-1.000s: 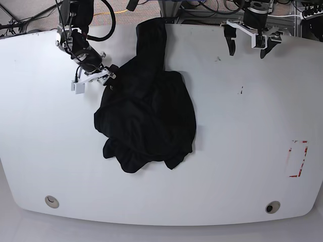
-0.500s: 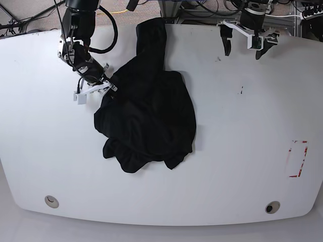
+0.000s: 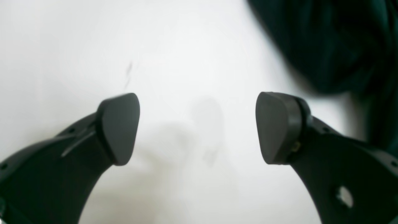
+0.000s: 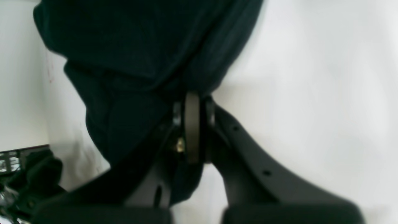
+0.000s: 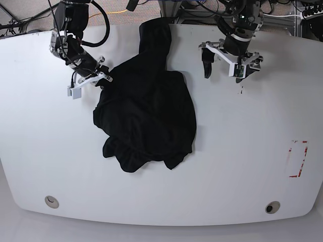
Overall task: Fold the T-shirt properly
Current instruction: 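Move both grippers to the black T-shirt and grasp its edges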
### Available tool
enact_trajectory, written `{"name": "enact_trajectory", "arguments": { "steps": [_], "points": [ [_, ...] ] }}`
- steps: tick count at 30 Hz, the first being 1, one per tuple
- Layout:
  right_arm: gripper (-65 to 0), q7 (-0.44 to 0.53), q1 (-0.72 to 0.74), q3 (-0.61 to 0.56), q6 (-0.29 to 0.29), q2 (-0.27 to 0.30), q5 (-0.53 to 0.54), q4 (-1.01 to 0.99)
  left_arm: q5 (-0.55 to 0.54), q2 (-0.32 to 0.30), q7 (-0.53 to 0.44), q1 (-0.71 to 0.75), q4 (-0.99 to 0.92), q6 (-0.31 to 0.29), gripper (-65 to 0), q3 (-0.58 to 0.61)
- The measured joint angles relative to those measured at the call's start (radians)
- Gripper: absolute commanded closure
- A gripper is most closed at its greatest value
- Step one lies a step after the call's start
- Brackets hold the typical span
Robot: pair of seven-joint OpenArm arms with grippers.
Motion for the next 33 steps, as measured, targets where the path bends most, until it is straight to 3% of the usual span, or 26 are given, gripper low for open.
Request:
{"name": "enact_trajectory", "arguments": {
  "steps": [8, 19, 26, 33],
  "points": [
    [0.0, -0.008, -0.059, -0.002, 0.007, 0.014, -0.003, 0.155, -0.003, 0.019, 0.169, -0.172, -0.005, -0.006, -55.4, 0.138],
    [0.0, -0.006, -0.071, 0.007, 0.01, 0.124, 0.002, 0.288, -0.007, 0.126, 0.181, -0.308, -0.171, -0.007, -55.4, 0.124],
    [0.0, -0.006, -0.075, 0.101, 0.01, 0.132, -0.003, 0.287, 0.001, 0.141, 0.175, -0.331, -0.251, 0.008, -55.4, 0.111],
    [0.0, -0.008, -0.076, 0.109, 0.01, 0.137, -0.003, 0.287, 0.0, 0.185, 0.175, -0.426, -0.344, 0.009, -55.0, 0.062]
  ]
}}
